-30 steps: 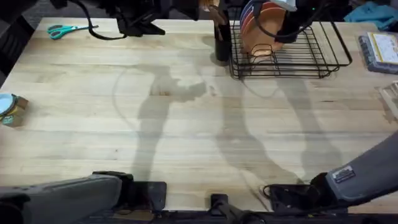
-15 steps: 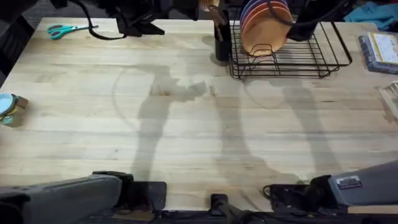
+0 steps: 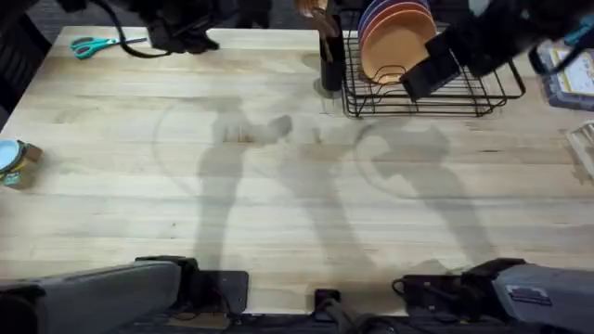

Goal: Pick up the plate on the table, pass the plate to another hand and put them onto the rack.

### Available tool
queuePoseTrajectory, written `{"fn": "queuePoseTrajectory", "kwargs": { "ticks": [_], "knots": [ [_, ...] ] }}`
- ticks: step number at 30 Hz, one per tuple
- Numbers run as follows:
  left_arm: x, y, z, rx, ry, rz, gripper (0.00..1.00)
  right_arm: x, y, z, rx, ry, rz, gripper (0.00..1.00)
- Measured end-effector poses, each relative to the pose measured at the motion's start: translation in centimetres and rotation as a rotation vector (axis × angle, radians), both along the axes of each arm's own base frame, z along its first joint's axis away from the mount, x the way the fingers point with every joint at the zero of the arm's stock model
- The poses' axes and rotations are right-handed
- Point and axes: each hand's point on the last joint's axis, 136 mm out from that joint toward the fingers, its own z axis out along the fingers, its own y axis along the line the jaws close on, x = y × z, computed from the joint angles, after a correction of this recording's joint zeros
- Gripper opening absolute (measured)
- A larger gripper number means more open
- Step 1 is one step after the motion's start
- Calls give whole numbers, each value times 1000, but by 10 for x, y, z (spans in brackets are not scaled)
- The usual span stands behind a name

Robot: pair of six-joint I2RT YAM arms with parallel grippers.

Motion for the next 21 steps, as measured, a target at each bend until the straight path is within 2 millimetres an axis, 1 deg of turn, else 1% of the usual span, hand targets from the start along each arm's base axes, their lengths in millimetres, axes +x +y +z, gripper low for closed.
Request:
{"fn": "queuePoseTrajectory", "kwargs": {
  "ticks": [4,7,11,15,18,21],
  "knots": [
    [-8,20,-1,83,-2,20,995,-27,-9,-12,58,114,-227,993],
    [-19,32,9,190,-47,31,995,-38,-15,-15,92,158,-375,993],
    [-37,47,41,324,-167,59,994,-40,-22,-15,131,161,-503,993],
    [-58,53,68,374,-258,79,995,-42,-27,-9,164,133,-555,993],
    [-69,55,77,388,-282,87,994,-42,-27,2,199,83,-558,993],
    [-72,55,77,391,-281,86,995,-39,-26,14,236,23,-552,993]
  ]
}}
